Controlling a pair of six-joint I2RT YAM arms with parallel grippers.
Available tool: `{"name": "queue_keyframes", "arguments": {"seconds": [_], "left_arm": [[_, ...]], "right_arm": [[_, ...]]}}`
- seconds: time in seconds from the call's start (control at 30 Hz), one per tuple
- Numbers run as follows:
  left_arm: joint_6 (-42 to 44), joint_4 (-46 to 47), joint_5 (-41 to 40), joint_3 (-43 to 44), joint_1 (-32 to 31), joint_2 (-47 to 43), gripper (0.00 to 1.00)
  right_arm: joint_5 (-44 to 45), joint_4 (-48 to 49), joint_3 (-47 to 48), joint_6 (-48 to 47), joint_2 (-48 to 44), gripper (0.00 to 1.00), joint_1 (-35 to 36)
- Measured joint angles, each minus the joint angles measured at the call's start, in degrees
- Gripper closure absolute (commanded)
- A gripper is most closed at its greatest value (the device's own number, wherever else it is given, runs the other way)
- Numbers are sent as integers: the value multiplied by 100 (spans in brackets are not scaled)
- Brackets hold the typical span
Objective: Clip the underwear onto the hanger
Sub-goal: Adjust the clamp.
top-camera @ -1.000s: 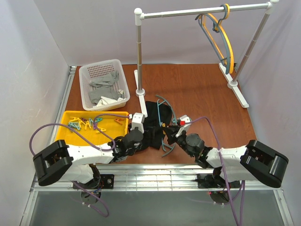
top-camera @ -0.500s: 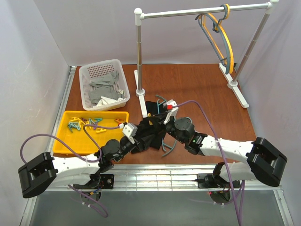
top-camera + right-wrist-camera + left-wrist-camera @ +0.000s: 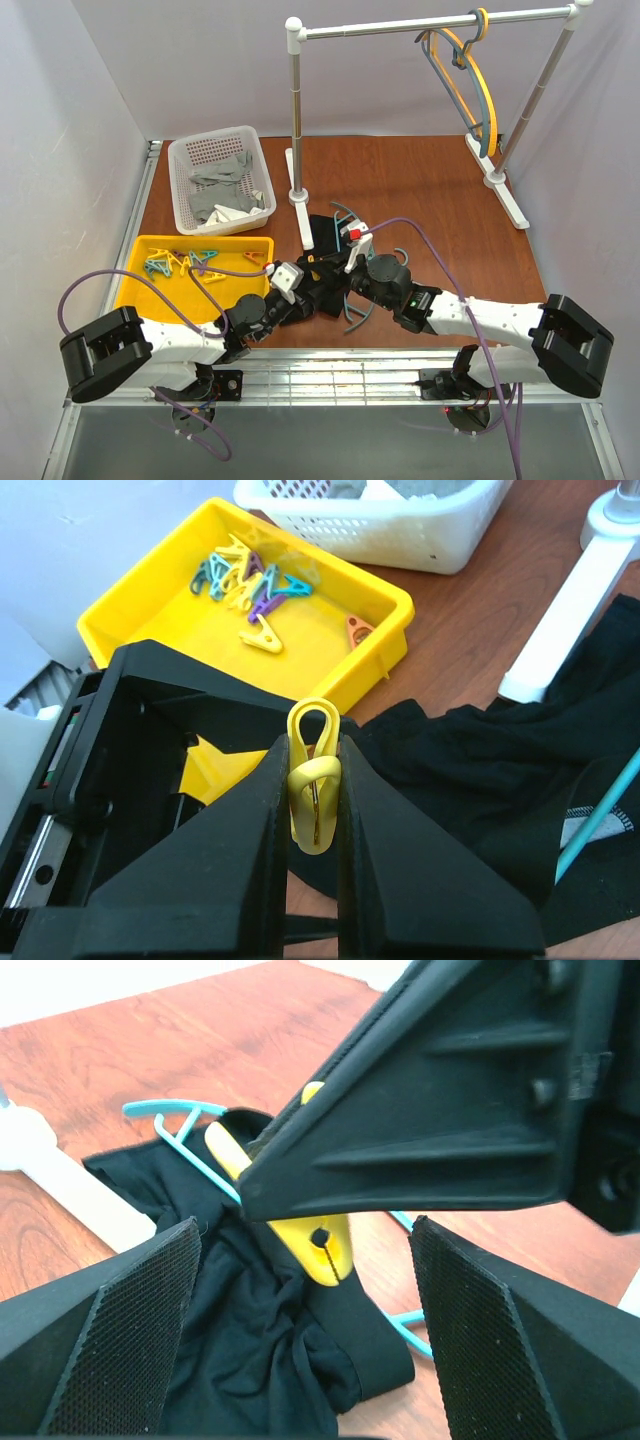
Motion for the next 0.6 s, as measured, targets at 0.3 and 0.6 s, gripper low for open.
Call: {"name": "queue_keyframes", "arguments": {"seconds": [0.3,0.6], "left_arm": [[341,651,-79,-2,0,243,38],[643,1093,7,24,-37,748,84]], "right_arm": [[-192,2,-76,153,-142,99,0],[-306,-2,-212,173,-328,85,-2]]}}
